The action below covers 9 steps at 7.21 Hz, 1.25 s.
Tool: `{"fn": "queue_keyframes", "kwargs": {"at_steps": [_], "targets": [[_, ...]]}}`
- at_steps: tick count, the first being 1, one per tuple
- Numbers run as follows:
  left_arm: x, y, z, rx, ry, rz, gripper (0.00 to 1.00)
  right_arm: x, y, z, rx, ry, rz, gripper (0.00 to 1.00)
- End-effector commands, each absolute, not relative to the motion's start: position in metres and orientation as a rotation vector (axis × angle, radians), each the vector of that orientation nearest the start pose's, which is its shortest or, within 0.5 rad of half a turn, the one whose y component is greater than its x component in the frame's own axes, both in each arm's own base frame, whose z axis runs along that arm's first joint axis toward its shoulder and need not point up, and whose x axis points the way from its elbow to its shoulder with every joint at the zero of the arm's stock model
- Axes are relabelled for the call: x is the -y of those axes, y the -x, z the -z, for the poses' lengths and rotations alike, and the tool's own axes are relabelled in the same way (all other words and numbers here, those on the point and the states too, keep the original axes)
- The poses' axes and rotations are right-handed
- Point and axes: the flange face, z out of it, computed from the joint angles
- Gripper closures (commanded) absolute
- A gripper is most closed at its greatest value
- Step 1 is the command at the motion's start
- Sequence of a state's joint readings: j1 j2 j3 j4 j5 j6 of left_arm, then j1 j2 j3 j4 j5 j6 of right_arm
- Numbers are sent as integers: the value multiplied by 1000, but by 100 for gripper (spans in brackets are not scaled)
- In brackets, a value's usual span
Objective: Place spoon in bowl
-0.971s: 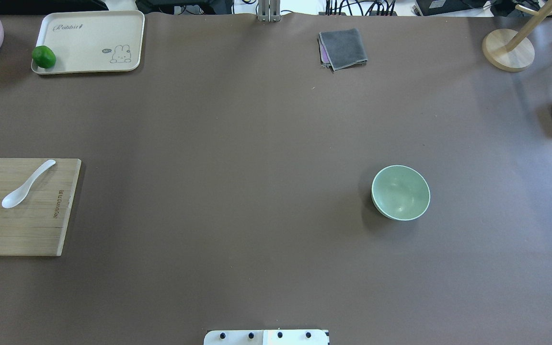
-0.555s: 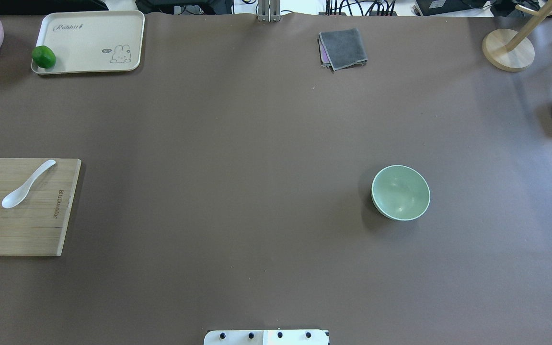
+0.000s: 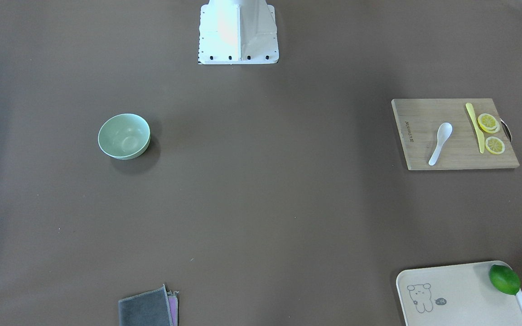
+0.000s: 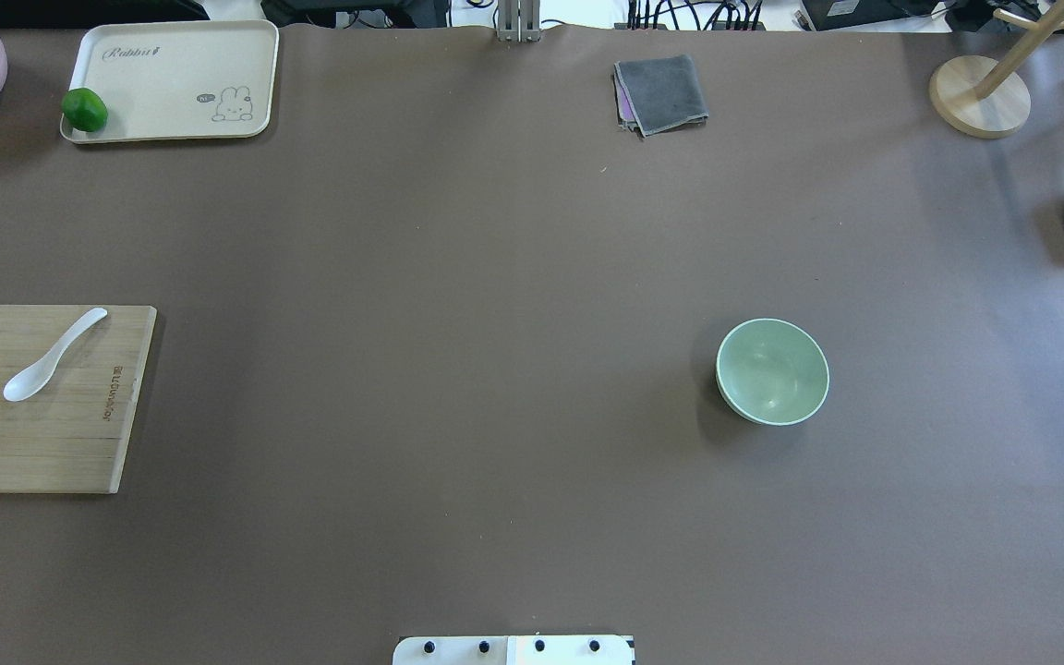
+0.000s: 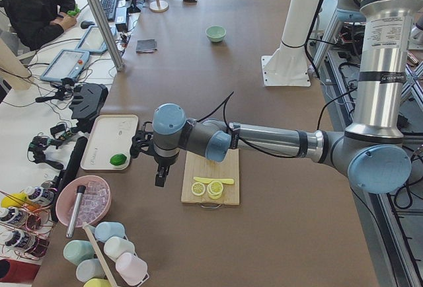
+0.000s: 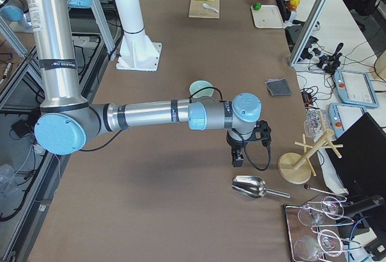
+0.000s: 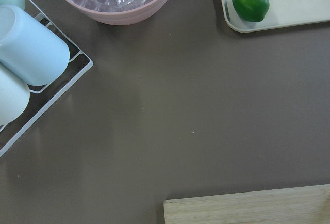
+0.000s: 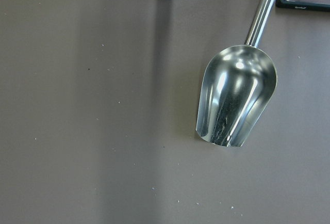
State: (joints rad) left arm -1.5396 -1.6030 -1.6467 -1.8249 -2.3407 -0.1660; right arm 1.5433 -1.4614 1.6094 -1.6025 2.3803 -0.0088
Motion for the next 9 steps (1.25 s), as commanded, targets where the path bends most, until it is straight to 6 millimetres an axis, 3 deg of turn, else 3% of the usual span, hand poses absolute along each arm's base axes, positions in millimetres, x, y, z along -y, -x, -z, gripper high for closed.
{"fn": "queue_keyframes", "kwargs": {"at_steps": [1,2,3,4,5,6,7,8,9], "targets": [[527,43,-552,-809,-425,-56,2,554,-29,-565,790,-280,201,0],[527,41,-547,-829,-450,-12,2,556,-4,-552,791,-308,258,0],[533,18,-538,-867,-409,46,2,556,15,-548,801,-294,268,0],[535,-1,-543,-881,-456,-7,2,559,23,-539,824,-271,209,0],[540,-24,-554,-911,-498,-59,2,561,44,-526,849,-298,213,0],[540,-53,-555,-952,-444,-3,2,558,80,-516,900,-274,152,0],[551,-78,-539,-963,-439,-10,2,550,116,-506,954,-242,52,0],[561,-94,-523,-972,-456,-41,2,544,148,-490,1011,-220,3,0],[561,-104,-522,-964,-462,-49,2,534,179,-473,1049,-195,-33,0]]}}
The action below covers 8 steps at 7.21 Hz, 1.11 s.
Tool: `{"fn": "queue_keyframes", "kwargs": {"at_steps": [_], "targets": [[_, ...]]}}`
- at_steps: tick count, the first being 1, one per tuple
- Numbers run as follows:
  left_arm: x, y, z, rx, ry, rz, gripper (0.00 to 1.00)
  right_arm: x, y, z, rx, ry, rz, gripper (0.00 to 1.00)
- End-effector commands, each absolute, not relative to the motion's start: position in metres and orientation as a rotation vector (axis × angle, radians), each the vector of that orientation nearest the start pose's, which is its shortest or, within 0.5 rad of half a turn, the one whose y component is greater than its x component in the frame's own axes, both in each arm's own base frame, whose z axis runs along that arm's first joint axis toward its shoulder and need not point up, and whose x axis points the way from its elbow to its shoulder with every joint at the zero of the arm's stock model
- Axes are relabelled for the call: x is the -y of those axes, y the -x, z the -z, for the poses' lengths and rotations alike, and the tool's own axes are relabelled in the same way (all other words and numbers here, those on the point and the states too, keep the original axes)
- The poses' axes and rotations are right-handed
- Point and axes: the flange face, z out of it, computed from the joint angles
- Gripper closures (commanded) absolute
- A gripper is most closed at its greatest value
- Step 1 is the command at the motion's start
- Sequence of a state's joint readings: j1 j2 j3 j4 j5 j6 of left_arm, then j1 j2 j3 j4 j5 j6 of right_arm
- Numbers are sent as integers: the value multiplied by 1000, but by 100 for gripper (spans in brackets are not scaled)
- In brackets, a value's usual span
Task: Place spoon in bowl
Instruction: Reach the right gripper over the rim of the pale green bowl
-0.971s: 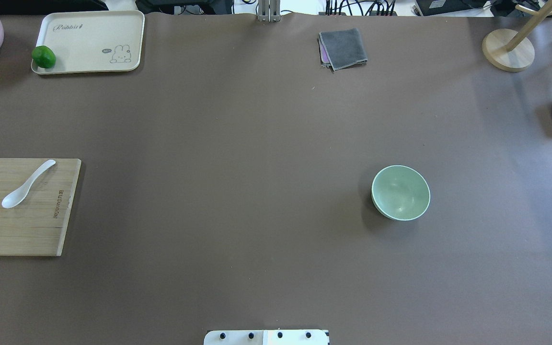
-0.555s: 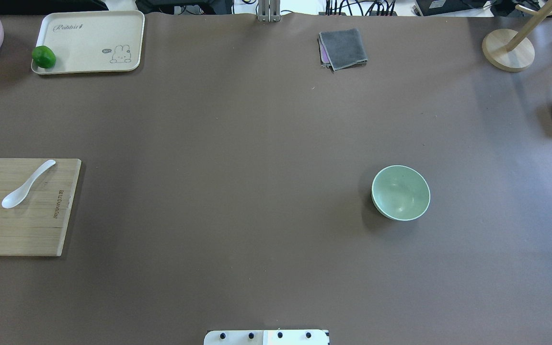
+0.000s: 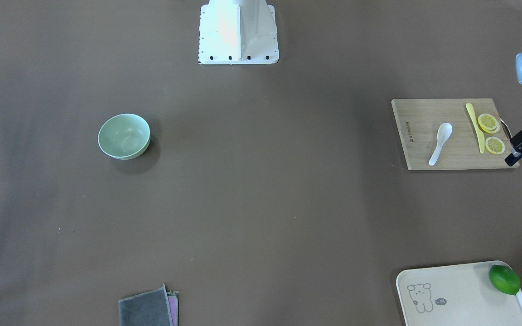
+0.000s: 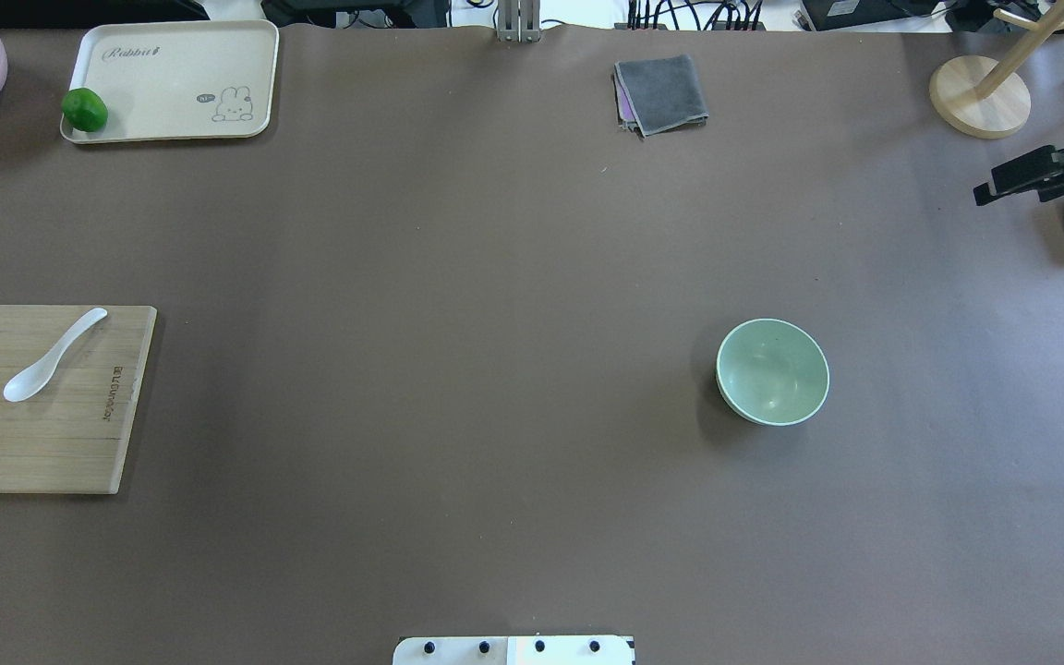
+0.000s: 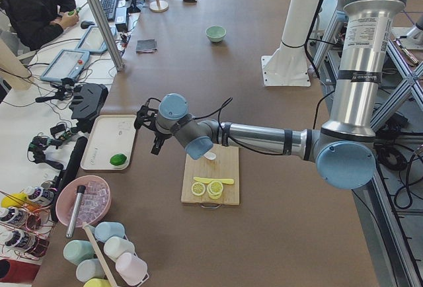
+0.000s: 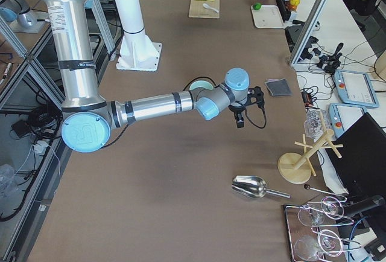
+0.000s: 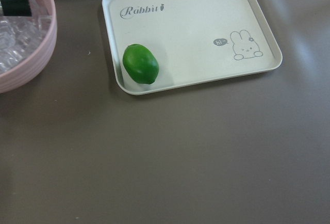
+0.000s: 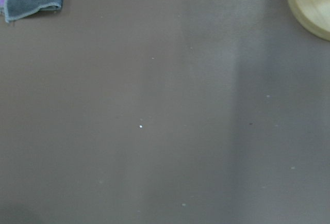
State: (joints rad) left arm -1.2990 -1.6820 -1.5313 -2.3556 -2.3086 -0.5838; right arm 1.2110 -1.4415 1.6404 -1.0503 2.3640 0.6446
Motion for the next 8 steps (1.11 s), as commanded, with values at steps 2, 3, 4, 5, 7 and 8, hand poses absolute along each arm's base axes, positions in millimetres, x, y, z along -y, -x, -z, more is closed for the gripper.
{"fn": "queue_keyframes", "kwargs": {"at_steps": [2,3,4,5,7,8], "targets": [[554,-103,-520,-985,-497,-48,2,508,226,-447,1024,-229,-45,0],[554,-104,-521,-985,-499,-51,2,488,254,-439,1029,-224,6,0],[555,-104,-519,-987,-503,-53,2,467,284,-435,1018,-229,52,0],[554,-104,-519,-989,-502,-56,2,451,308,-430,1026,-215,96,0],[554,-104,-519,-988,-503,-57,2,421,341,-445,992,-189,148,0],[555,-104,-520,-985,-502,-55,2,405,352,-461,953,-186,160,1]]}}
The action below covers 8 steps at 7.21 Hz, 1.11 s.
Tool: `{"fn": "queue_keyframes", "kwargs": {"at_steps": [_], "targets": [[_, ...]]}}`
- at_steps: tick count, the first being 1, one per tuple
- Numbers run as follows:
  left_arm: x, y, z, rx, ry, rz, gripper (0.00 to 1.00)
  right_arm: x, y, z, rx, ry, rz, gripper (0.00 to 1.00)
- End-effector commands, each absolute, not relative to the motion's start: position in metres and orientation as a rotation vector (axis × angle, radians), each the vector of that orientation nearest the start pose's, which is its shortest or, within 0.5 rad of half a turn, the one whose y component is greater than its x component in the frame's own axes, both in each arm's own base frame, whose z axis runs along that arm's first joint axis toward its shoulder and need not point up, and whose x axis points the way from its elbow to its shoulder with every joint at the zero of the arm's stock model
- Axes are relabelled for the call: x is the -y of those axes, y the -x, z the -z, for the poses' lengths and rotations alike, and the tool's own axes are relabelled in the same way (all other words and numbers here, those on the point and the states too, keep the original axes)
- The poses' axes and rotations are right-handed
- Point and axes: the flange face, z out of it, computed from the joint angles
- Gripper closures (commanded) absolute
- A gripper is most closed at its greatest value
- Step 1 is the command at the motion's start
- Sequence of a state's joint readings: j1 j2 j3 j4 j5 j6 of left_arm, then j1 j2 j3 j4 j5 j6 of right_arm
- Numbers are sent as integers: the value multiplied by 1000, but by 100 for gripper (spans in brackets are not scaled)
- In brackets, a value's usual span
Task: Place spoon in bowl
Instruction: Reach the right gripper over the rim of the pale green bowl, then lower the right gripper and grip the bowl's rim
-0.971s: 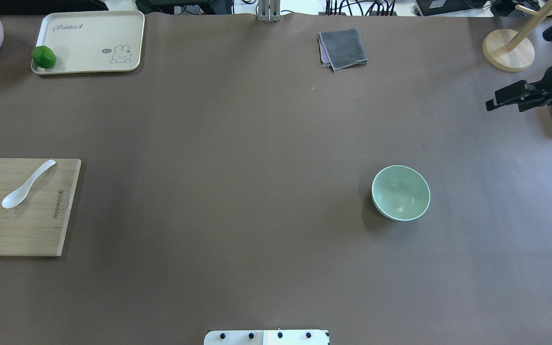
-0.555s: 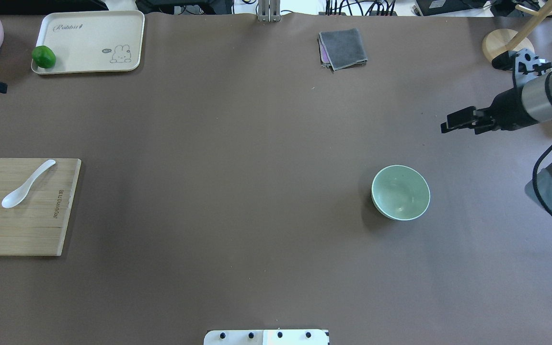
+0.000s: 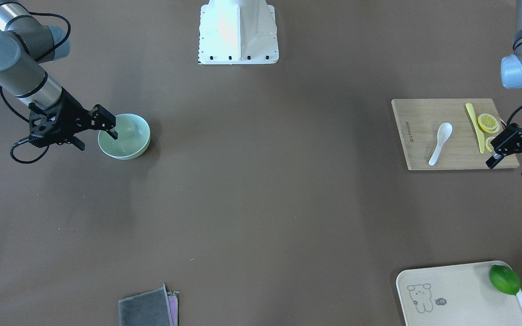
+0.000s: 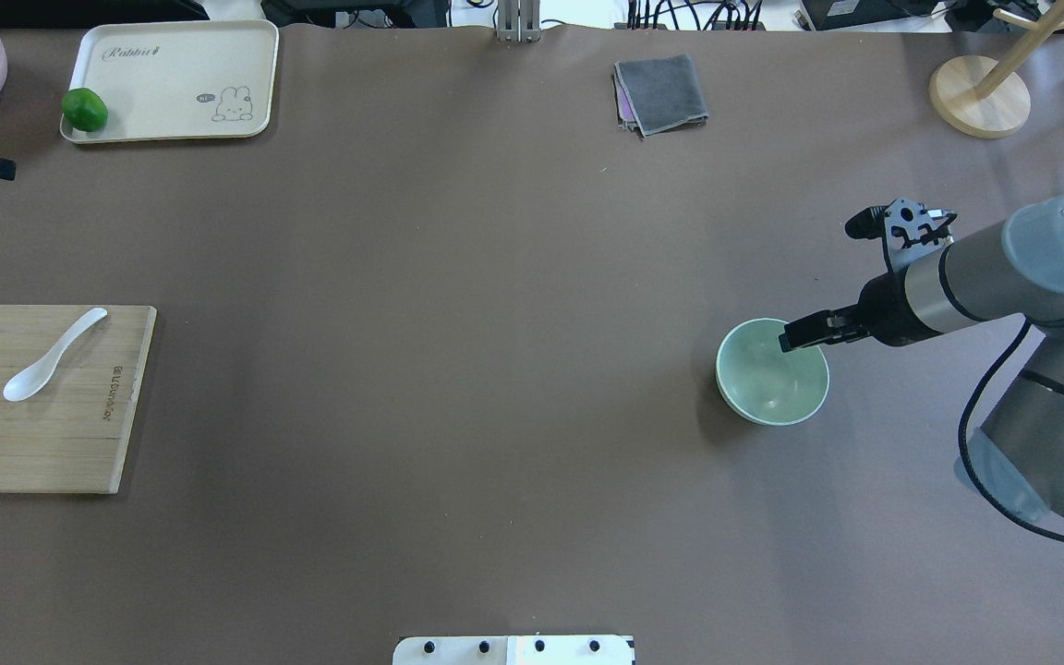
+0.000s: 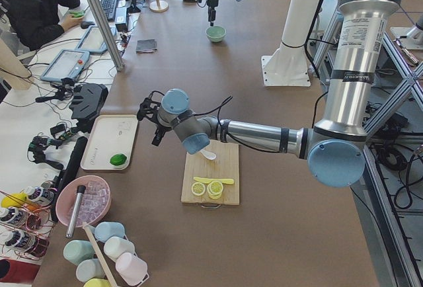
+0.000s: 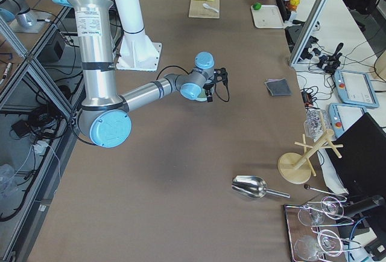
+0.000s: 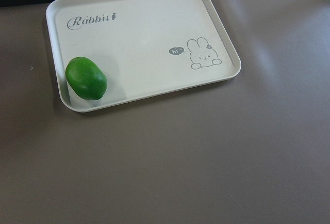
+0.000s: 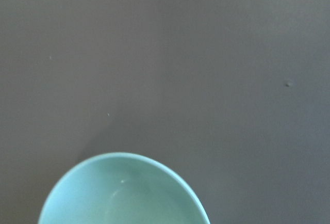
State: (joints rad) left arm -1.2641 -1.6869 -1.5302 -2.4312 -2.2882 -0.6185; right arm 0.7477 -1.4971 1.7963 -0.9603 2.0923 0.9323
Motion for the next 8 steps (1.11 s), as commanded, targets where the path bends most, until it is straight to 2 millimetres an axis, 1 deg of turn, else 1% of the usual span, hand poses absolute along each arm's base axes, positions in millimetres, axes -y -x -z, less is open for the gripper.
{"fn": "queue_keyframes", "kwargs": {"at_steps": [1,2,3,4,6,7,8], "targets": [[554,-104,-520,-987,-502,-56,2,398,360,-467,930,-198,164,3],[554,-104,-519,-988,-501,-57,2,396,360,-468,931,-194,163,35],[554,-104,-519,-990,-500,-55,2,395,358,-462,945,-198,153,98],[554,-104,-519,-991,-501,-56,2,394,355,-454,960,-208,157,100],[555,-105,-519,-991,-497,-54,2,393,351,-439,988,-199,102,100],[554,-104,-519,-992,-498,-53,2,394,354,-424,1012,-206,99,100],[553,-104,-523,-990,-494,-53,2,399,357,-402,1051,-201,61,100]]}}
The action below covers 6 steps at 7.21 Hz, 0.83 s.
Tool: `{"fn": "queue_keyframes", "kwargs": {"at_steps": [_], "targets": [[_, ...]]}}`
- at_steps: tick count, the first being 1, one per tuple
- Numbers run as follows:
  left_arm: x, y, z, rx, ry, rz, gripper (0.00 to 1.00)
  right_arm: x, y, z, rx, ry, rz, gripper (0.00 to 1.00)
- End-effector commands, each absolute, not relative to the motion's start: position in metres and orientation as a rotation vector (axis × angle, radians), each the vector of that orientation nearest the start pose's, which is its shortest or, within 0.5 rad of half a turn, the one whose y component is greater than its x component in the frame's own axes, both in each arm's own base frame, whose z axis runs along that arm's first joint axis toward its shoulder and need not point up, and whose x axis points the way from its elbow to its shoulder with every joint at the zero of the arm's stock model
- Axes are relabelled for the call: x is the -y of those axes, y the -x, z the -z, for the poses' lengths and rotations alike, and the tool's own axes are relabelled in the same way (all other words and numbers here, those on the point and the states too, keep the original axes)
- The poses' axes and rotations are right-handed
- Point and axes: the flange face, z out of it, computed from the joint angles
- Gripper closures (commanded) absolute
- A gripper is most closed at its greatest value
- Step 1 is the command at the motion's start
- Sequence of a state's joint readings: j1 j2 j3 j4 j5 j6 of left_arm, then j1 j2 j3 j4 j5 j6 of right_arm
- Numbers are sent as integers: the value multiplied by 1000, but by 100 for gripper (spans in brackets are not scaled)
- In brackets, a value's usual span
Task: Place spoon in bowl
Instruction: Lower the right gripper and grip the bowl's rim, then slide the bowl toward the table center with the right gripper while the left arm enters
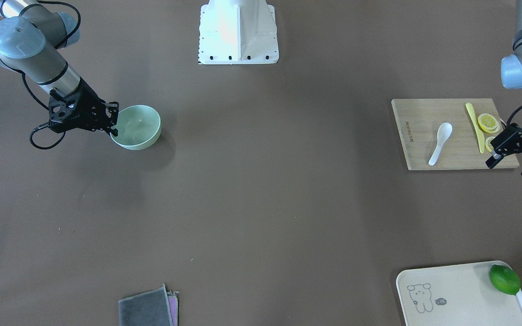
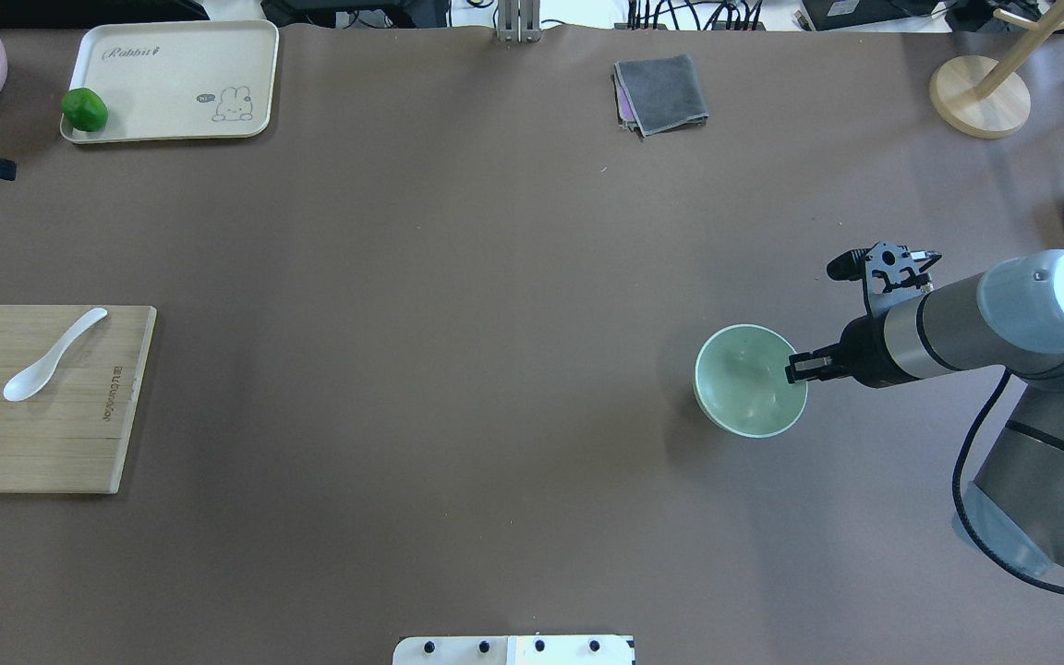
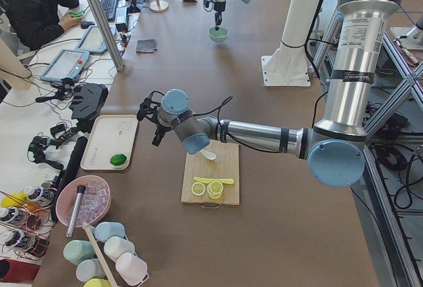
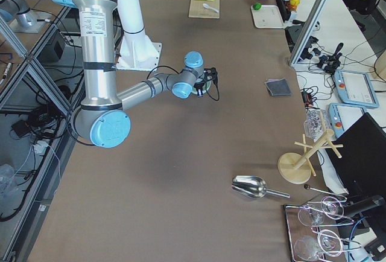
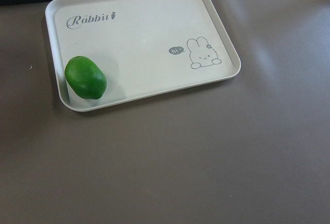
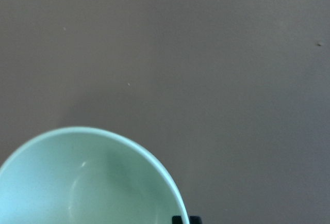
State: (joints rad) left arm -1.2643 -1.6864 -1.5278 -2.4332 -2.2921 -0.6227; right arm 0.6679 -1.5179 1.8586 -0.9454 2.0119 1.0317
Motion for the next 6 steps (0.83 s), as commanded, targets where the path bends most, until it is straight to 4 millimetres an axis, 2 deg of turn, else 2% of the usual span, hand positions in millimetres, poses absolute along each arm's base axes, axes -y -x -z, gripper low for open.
{"fn": "queue_keyframes", "kwargs": {"at_steps": [1,2,3,4,6], "targets": [[552,-104,-525,-992,-496,-56,2,408,372,-371,1092,-196,21,100],[552,-104,-525,-992,-496,-56,2,420,397,-328,1105,-166,-17,100],[552,-103,-528,-989,-491,-52,2,430,431,-273,1057,-135,-23,100],[552,-104,-528,-990,-492,-54,2,433,465,-238,1008,-145,-28,100],[550,-103,-531,-988,-487,-50,2,446,532,-223,962,-149,-29,100]]}}
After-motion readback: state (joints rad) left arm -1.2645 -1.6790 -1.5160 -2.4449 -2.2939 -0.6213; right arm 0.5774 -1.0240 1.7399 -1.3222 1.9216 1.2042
